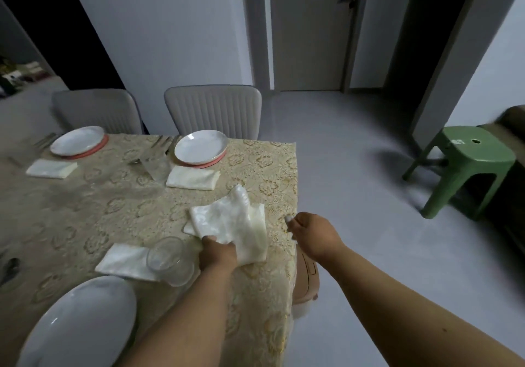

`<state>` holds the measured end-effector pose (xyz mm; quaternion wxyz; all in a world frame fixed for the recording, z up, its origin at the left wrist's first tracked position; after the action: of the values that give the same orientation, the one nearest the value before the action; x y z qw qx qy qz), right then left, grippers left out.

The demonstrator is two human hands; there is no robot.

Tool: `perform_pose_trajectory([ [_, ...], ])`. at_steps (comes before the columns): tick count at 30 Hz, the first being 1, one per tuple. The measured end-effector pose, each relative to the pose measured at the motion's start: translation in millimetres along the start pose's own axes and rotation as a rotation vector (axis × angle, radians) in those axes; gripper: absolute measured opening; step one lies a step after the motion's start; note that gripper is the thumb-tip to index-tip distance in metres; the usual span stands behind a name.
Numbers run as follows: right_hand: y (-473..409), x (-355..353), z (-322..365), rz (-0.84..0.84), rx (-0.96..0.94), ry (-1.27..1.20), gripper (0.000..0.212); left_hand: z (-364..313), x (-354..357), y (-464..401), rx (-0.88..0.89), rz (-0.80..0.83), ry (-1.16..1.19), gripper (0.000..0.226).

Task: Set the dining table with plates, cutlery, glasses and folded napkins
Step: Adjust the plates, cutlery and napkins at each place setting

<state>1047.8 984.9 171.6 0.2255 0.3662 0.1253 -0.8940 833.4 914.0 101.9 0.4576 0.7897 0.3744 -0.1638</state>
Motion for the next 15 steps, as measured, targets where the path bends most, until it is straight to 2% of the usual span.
perform_pose_trajectory([
  [2,-16,3,-5,0.035,-0.023,-0.006,0.053,-2,-2,-6,-0.082,-0.032,0.039,0.077],
  [4,-34,5,-11,0.072,-0.045,-0.021,0.052,-2,1,-16,-0.169,-0.036,0.061,0.084],
  [8,-71,9,-22,0.194,-0.106,-0.041,0.054,-13,5,-21,-0.179,-0.106,-0.023,0.059],
  [10,-93,5,-27,0.249,-0.137,-0.052,0.054,-23,9,-13,-0.144,-0.092,0.057,0.042],
  [11,-104,3,-29,0.276,-0.147,-0.067,0.054,-29,10,-9,-0.150,-0.098,0.126,0.039],
  [15,-136,4,-32,0.390,-0.184,-0.118,0.052,-37,14,2,-0.186,-0.140,0.082,0.034],
])
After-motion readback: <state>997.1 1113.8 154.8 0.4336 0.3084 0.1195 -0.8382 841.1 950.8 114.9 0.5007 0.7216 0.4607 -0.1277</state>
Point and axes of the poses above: each hand's wrist, its own y-axis away from the middle knuckle, its own x-axis out of the palm, z = x × y, the point moved 5 cm from there along -y, towards the middle knuckle, and after that the axes turned 15 degrees about -x, right-handed, at the moved point
